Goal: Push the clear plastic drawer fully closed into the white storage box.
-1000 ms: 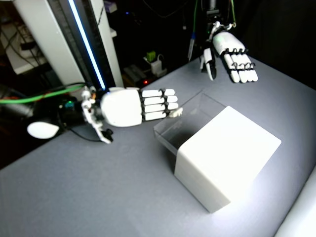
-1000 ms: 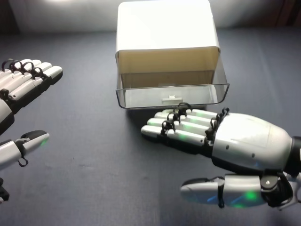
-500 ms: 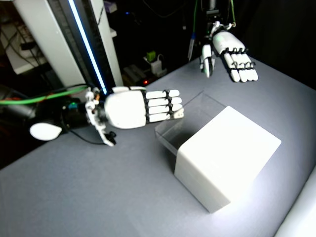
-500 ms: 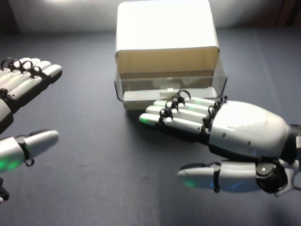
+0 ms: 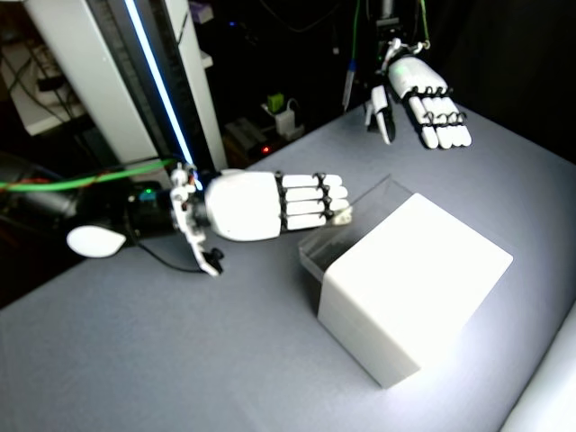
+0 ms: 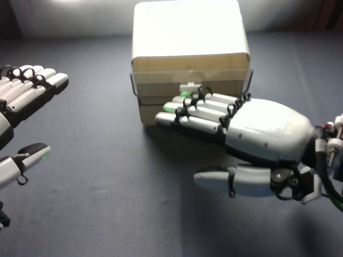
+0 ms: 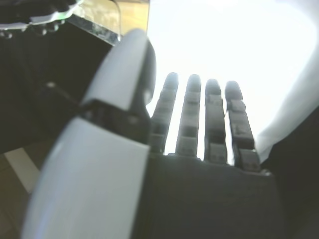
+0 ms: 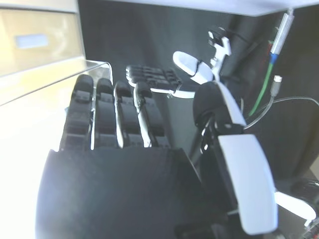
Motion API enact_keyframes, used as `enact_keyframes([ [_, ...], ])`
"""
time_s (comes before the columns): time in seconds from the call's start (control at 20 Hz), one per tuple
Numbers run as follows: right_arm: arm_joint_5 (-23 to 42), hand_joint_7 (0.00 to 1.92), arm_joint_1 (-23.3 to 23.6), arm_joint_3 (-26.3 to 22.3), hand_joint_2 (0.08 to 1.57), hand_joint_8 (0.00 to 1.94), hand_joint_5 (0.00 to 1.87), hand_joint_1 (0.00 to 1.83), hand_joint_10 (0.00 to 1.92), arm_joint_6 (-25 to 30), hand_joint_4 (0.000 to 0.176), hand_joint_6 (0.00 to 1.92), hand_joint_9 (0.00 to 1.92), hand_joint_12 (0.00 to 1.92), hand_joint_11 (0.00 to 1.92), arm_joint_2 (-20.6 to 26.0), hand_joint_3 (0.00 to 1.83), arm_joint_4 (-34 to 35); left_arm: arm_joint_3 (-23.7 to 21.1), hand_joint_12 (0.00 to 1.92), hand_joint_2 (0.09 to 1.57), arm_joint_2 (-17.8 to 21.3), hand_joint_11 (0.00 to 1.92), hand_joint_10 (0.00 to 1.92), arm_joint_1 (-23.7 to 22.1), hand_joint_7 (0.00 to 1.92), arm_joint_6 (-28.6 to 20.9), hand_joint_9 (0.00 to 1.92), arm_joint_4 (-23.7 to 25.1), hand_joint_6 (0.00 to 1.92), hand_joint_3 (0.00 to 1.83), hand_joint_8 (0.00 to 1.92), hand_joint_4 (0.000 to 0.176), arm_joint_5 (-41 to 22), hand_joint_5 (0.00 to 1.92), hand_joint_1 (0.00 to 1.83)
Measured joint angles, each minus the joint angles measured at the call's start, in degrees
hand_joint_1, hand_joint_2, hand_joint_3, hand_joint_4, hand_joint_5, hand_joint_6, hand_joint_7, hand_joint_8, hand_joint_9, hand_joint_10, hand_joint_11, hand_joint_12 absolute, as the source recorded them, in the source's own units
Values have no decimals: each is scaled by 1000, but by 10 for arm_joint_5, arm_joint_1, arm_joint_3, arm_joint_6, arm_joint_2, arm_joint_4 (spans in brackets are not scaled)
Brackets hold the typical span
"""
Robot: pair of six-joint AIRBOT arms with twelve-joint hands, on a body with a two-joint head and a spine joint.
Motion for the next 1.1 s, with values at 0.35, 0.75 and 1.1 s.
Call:
enact_keyframes([
  [0.35,-54,0,20,44,1407,0,0,306,0,-40,0,0,0,0,0,-37,1,45,0,0,1389,0,0,0,0,0,0,0,-2,5,0,0,0,-1,47,734],
  [0.75,-59,0,21,29,1406,0,10,269,0,-45,43,4,0,10,22,-35,0,56,0,0,1394,0,0,0,6,0,0,0,-5,4,0,0,0,-9,52,756],
  [1.1,-30,107,-3,-21,1407,7,99,384,38,-1,0,4,281,1030,0,10,0,14,-8,0,1404,2,0,0,23,0,1,0,-17,3,2,0,0,-26,56,726],
])
